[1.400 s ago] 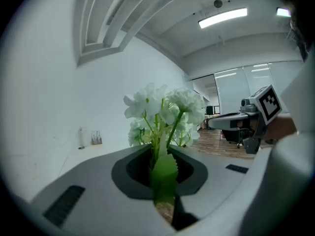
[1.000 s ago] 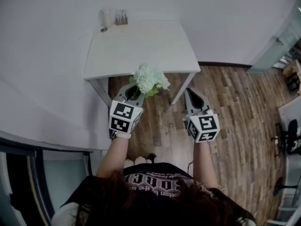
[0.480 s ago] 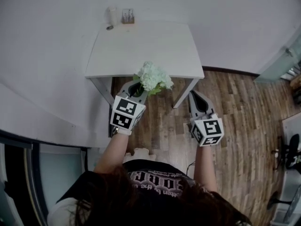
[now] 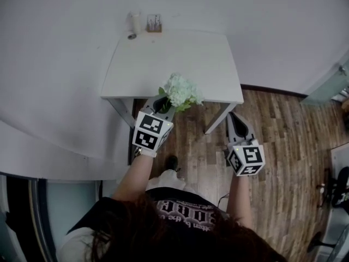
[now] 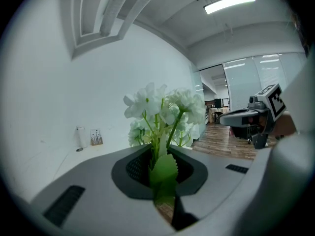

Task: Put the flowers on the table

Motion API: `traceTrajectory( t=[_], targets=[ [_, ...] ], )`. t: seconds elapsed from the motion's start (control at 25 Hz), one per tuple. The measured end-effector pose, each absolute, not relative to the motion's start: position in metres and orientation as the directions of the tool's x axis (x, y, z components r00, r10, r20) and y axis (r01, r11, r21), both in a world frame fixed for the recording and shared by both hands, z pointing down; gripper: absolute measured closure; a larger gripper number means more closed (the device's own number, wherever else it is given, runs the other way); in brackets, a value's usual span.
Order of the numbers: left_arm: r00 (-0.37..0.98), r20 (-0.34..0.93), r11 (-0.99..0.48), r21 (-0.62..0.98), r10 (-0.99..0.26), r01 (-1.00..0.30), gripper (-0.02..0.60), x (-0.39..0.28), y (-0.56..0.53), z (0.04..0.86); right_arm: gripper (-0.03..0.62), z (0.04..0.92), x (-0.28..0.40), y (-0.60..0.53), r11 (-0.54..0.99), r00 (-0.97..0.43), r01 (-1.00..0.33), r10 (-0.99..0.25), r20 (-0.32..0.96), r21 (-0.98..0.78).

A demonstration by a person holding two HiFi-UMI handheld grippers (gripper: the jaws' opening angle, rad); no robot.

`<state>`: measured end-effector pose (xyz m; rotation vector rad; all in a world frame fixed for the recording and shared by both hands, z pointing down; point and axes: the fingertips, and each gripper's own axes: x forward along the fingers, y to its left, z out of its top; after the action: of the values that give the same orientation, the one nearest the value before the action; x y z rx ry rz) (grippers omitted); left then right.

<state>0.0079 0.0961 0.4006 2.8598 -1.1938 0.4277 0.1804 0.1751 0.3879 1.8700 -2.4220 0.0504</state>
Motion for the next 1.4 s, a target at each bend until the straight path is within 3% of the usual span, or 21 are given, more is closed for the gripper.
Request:
traceTrajectory(
  t=[0.88,1.4],
  targets=[
    [0.650,0.275,-0.692,-0.085,-0.708,-0.717,0.540,0.000,-0.126,0.402,0.562,0.379,0.182,-0.055,0.264,-0.262,-0.964,-0.962,0.078,0.026],
    [0.575,0.314,-0.618,-0.052,-0.756,-0.784,0.539,0.004,-0.191,0.417,0.562,0.388,0.191,-0.141,0.367,-0.365,-0.930,-0.925,0.103,-0.003]
  ],
)
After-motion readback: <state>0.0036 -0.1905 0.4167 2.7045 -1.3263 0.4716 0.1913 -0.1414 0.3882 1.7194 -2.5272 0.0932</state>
